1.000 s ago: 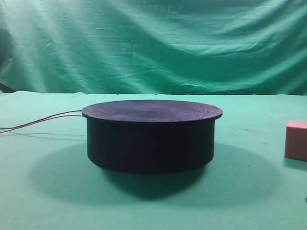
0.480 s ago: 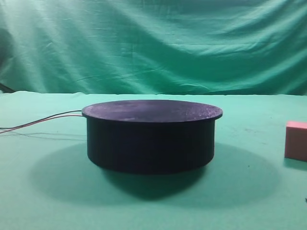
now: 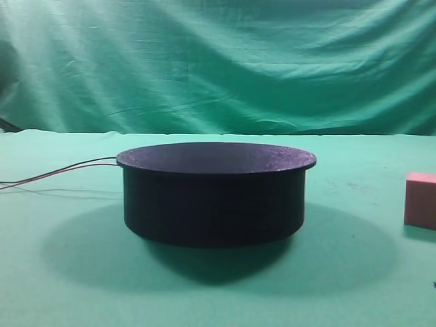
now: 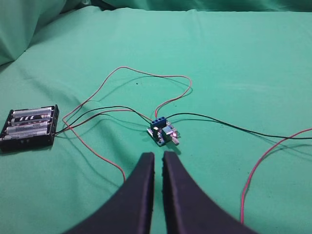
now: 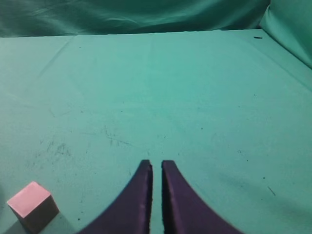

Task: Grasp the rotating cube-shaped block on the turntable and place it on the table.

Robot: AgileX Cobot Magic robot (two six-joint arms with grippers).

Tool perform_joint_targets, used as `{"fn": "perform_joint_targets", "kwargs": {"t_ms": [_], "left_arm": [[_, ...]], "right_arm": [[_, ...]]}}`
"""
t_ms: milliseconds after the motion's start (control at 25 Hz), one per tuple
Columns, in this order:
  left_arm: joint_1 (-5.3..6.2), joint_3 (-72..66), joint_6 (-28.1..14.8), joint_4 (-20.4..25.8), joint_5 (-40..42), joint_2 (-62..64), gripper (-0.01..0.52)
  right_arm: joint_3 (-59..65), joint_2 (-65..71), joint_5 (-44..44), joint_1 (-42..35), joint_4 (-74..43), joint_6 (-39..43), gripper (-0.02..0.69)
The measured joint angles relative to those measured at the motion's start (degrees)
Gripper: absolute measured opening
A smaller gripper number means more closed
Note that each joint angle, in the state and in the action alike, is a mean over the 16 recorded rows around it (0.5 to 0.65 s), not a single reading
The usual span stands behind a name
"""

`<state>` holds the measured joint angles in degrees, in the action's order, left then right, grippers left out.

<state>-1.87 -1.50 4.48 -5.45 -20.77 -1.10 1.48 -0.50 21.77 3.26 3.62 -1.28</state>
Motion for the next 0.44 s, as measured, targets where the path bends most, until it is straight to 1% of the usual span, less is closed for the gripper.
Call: {"fn": "perform_joint_targets", "kwargs": {"t_ms": [440], "left_arm": [[0.00,0.0,0.0,0.0,0.0,0.0,0.000]], "right_arm": [[0.0,0.0,0.0,0.0,0.0,0.0,0.049]]}}
